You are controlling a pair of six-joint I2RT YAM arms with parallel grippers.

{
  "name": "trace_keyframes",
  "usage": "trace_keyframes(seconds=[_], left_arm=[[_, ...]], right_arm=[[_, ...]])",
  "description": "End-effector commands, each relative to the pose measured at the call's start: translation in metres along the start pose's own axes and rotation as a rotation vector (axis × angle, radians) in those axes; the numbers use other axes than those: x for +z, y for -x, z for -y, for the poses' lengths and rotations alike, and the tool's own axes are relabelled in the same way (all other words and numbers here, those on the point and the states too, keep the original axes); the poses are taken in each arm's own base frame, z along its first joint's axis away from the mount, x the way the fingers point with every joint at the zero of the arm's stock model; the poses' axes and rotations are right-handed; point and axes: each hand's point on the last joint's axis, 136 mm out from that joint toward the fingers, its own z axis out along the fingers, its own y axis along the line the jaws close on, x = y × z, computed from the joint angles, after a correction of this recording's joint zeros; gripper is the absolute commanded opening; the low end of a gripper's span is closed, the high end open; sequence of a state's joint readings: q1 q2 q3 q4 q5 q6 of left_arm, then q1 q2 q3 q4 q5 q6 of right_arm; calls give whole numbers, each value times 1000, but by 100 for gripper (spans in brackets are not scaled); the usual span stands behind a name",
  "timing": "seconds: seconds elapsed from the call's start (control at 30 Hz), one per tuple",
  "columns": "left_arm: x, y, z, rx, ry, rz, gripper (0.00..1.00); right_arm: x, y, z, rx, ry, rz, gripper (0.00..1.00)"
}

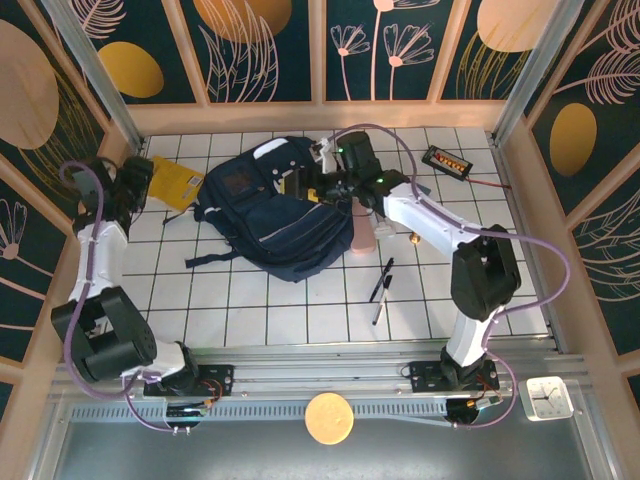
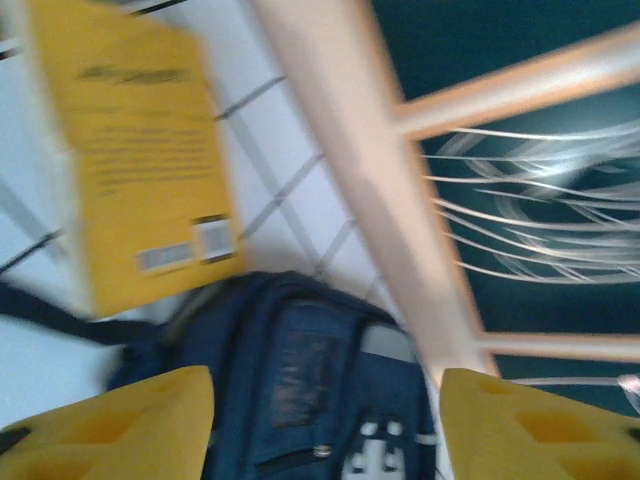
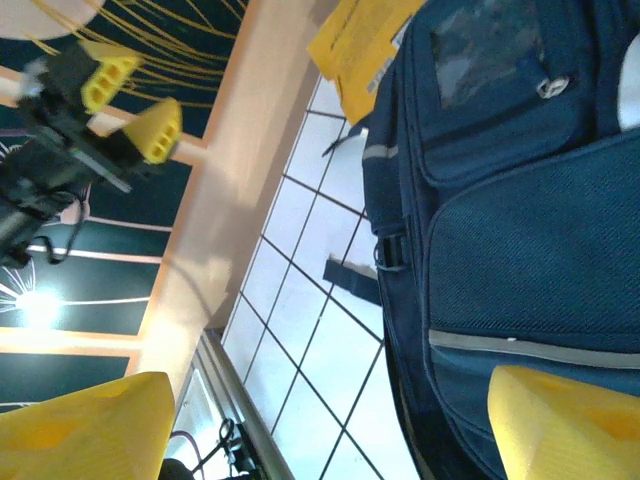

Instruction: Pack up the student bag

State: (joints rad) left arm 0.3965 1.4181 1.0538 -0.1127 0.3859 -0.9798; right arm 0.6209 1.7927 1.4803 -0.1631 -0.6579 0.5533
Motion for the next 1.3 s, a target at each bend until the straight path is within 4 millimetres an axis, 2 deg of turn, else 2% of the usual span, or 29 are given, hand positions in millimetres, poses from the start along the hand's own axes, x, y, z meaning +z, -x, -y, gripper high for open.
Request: trace_keyframes(seconds=[0.0,0.07,0.13,0.3,0.47,0.53,0.67,0.9,1.13,1.27], left_arm=[[29,-11,-44,-123,71,-86,67],[44,-5,-47,-128,86,-99,74],[60,7,-49,-108,128,-100,77],[104,32,-52,-99,194,-133,77],[130,43,-61,-117,250,-154,77],[137,41,-70,-123,277,-169,77],[147,36,-89,-137,322,-178,77],[169,31,-115,-134,396,-197,75],[181,24,-133,-125,452,-213,73],[187,17,-147,-110,506,-222,60]], right_arm=[[7,-3,-4,-3,37,-17,83],[8,-7,1,-11,28,-23,83],[9,-11,9,-6,21,-29,83],[9,-17,27,30,27,-28,83],[4,-10,50,71,19,-6,83],[5,-10,50,69,23,-7,83],[-6,4,66,88,10,24,83],[-6,6,77,109,1,26,83],[-7,6,86,125,-14,37,83],[-12,9,91,139,-27,60,83]])
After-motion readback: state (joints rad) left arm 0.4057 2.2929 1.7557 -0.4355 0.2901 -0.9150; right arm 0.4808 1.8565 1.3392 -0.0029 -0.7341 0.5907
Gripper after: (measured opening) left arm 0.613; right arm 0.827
